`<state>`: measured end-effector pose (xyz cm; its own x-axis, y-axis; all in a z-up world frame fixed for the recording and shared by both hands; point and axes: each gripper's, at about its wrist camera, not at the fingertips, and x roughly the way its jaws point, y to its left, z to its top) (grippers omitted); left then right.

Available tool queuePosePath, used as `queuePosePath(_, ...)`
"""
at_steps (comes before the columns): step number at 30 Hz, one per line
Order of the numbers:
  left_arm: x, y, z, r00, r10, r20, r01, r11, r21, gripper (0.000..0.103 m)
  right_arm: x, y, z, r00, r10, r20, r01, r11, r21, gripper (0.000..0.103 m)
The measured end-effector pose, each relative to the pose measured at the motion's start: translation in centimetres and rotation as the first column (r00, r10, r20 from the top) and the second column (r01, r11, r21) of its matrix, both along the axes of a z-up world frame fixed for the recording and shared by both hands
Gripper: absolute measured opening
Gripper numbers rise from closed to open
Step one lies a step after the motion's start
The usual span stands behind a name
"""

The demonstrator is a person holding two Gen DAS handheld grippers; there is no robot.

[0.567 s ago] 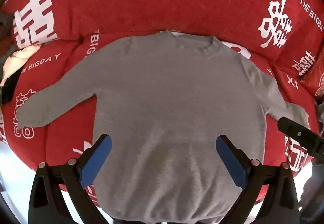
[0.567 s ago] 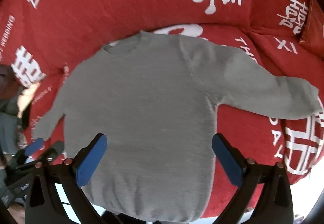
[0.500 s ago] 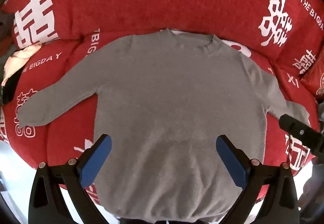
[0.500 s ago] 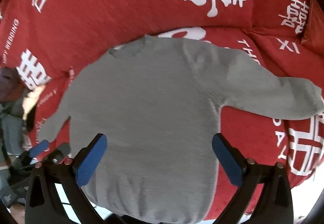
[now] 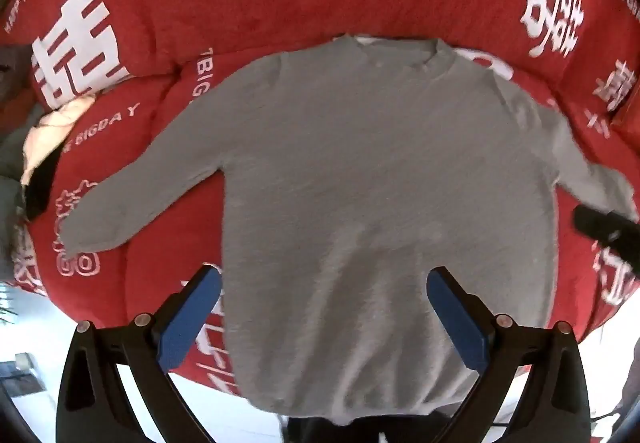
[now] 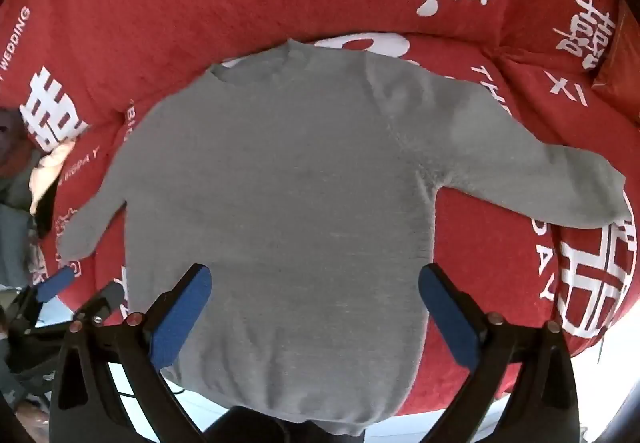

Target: Fold small clothes

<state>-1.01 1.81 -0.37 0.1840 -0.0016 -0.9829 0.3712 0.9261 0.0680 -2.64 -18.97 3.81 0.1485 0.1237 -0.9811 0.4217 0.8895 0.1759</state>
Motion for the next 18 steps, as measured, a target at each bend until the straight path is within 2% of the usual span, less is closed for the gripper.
queuePosePath(2, 0.2, 0.3, -0.4, 1.000, -0.005, -0.009, 0.005, 1.000, 0.019, 0.103, -0.3, -0.2, 0.1, 1.000, -0.006, 0.006, 0.006, 1.000, -0.006, 0.103)
queuePosePath(5, 0.5, 0.6, -0.5, 1.000, 0.006, -0.028, -0.006, 1.000, 0.008, 0.103, -1.4, -0.3, -0.1, 1.000, -0.018, 0.007, 0.018, 1.000, -0.012, 0.103)
queuePosePath(18, 1.3, 1.3, -0.5, 0.998, 0.031, -0.045, -0.031, 1.000, 0.000, 0.103, -1.2, 1.2, -0.7, 1.000, -0.010, -0.018, 0.009, 0.999, -0.033, 0.103)
